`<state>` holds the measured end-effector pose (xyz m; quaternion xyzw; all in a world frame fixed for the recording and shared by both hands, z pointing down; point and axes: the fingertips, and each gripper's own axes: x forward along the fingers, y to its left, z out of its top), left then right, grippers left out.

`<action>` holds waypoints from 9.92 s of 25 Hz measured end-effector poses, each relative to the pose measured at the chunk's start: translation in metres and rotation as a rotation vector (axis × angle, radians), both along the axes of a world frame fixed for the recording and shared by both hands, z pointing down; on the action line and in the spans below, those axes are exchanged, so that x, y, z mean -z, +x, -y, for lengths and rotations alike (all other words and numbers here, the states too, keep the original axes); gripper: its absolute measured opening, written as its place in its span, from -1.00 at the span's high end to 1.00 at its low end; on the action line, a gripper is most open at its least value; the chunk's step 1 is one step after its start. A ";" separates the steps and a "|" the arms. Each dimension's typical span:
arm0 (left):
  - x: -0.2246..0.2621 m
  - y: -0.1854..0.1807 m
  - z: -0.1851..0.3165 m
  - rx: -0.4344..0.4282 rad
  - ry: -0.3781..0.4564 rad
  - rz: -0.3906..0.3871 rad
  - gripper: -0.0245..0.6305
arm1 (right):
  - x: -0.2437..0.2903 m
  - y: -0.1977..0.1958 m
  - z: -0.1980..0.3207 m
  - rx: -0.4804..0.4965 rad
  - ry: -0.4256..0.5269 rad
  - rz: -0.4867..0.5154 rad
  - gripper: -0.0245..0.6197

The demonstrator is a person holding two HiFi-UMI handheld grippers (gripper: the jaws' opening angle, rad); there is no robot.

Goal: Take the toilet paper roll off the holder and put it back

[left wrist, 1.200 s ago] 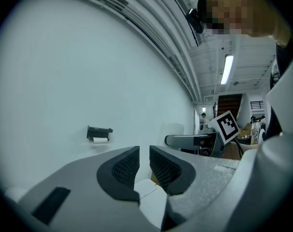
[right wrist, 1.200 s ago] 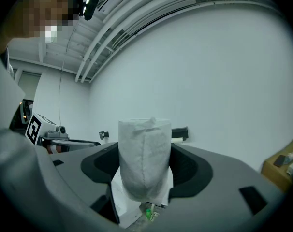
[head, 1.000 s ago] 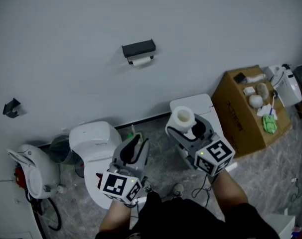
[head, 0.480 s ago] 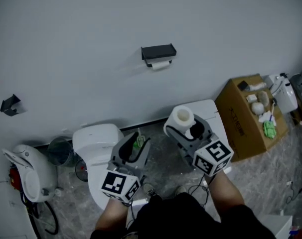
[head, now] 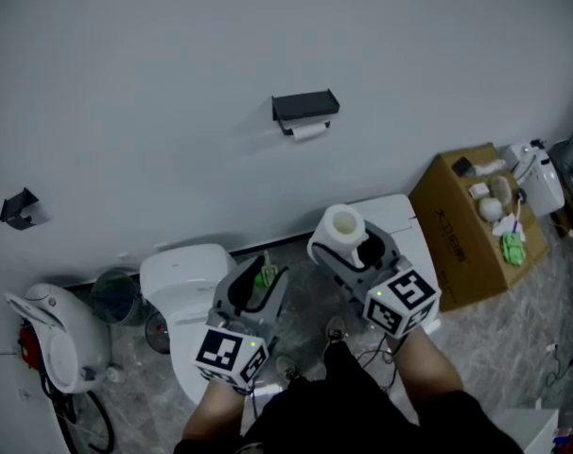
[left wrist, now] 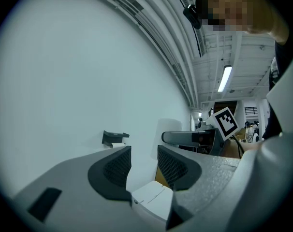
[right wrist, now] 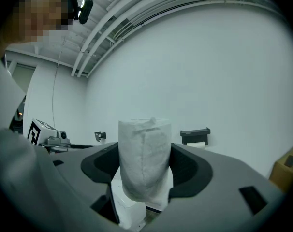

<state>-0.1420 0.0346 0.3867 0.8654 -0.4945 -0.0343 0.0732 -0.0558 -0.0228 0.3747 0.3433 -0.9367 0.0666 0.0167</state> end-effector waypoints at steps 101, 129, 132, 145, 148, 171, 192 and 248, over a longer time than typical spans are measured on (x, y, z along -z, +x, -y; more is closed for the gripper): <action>0.005 -0.043 0.423 0.013 0.011 0.011 0.45 | 0.008 -0.040 0.449 -0.019 0.093 -0.103 -0.02; 0.001 -0.041 0.436 0.031 0.005 -0.001 0.45 | -0.005 -0.058 0.448 0.029 0.076 -0.253 -0.15; 0.003 -0.041 0.434 0.033 0.007 -0.001 0.45 | -0.004 -0.054 0.451 0.018 0.093 -0.263 -0.22; 0.012 -0.038 0.419 -0.015 0.033 -0.014 0.45 | 0.016 -0.027 0.438 -0.073 0.116 -0.205 -0.28; 0.015 -0.033 0.412 -0.043 0.041 -0.018 0.45 | 0.021 -0.020 0.425 -0.095 0.110 -0.183 -0.27; 0.013 0.011 0.320 -0.191 0.014 -0.053 0.91 | 0.031 0.041 0.289 -0.257 0.108 -0.091 0.93; 0.017 0.120 0.245 0.106 -0.036 0.092 0.91 | 0.011 0.118 0.248 0.097 0.058 0.056 0.93; 0.000 0.166 -0.023 0.020 -0.049 -0.001 0.91 | -0.007 0.182 -0.036 -0.019 -0.019 0.012 0.93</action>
